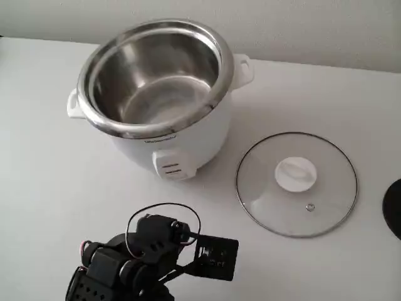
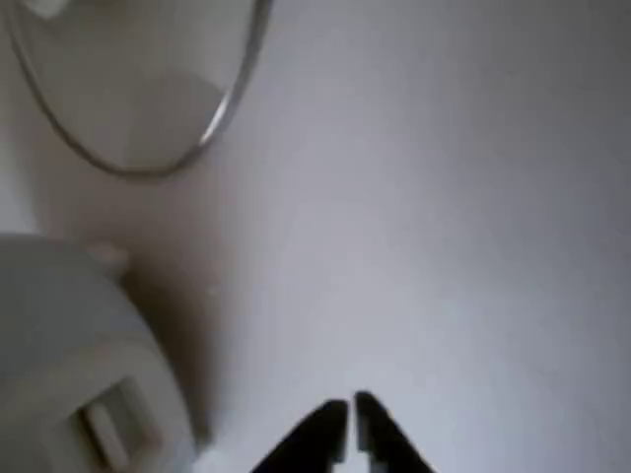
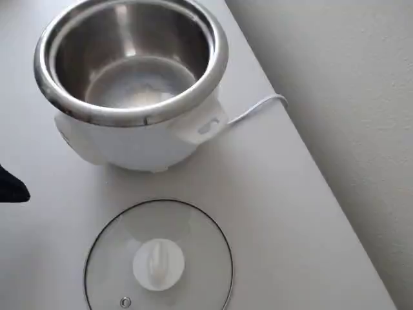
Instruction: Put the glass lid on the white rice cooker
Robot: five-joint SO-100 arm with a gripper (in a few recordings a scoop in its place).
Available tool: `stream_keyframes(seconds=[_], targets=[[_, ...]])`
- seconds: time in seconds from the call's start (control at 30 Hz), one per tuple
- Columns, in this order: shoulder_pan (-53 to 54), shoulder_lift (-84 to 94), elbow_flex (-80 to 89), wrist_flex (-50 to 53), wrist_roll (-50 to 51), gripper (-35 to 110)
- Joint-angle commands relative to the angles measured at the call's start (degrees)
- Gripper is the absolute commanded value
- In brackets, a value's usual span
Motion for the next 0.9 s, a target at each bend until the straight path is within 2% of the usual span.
stream_keyframes(seconds=[0.0,0.2,0.23,0.37,0.43,0.5,0.6,0.67,0.77,0.87], targets=[[0.3,0.2,1.7,0.1,0.3,0],[-0.4,0.2,1.7,0.1,-0.3,1],[-0.9,0.2,2.1,-2.5,1.0,1],[5.9,0.0,8.2,-26.5,-0.4,3],[11.7,0.0,8.2,-34.2,-2.4,6],[17.9,0.0,8.2,-40.4,-1.0,17],[17.2,-2.5,8.5,-49.2,-1.2,23],[16.7,-13.3,9.0,-62.7,-1.1,24],[16.5,-39.8,4.7,-85.9,-1.6,25],[18.5,-67.1,-9.0,-93.3,0.5,25]])
